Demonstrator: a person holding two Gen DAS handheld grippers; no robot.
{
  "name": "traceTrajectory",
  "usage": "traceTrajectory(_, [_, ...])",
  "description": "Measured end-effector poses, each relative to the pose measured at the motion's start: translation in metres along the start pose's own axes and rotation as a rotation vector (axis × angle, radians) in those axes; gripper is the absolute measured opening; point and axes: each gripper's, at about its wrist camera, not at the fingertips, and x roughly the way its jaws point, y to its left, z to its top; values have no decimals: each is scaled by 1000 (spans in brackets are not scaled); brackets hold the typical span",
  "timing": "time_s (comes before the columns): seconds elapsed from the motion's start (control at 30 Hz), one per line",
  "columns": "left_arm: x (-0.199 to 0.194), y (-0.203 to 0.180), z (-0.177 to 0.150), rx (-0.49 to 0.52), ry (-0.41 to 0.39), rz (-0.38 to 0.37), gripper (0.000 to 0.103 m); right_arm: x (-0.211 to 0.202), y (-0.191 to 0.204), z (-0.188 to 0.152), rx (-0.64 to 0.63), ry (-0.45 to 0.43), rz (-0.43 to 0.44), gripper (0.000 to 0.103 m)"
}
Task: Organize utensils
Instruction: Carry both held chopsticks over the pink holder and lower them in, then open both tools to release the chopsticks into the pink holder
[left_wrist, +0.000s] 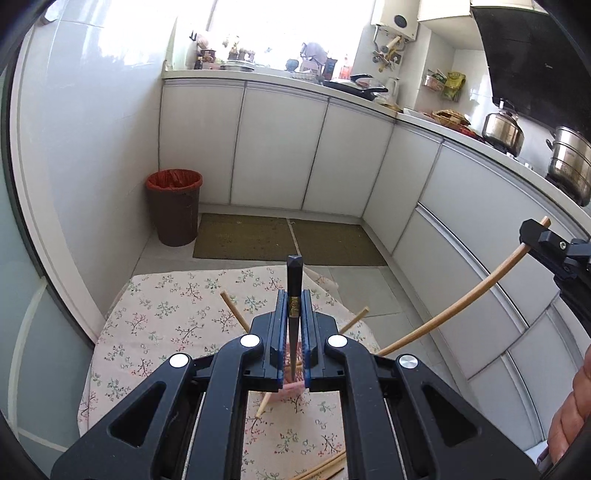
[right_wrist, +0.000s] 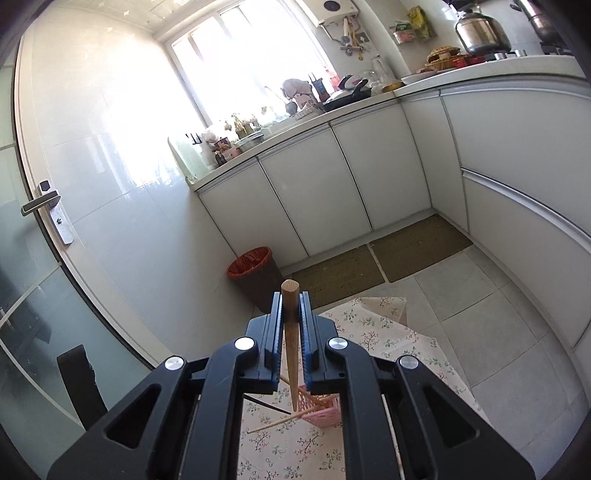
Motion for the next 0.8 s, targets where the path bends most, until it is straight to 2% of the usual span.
traceTrajectory(0.27, [63,11,-15,-41,84,37,6,46,5,0,-72,1,-21,9])
traceTrajectory(0.37, [81,14,-26,-38,142,17,7,63,5,-6,-85,13,-22,9])
traceTrajectory(0.43, [83,19,-30,-58,152,6,12,74,4,-10,-93,26,-28,9])
traceTrajectory(0.6, [59,34,-17,-119,68,-7,21,95,4,-19,-98,52,-40,9])
traceTrajectory(0.8, [36,42,-5,-142,-6,11,25,112,11,-27,-126,71,-57,9])
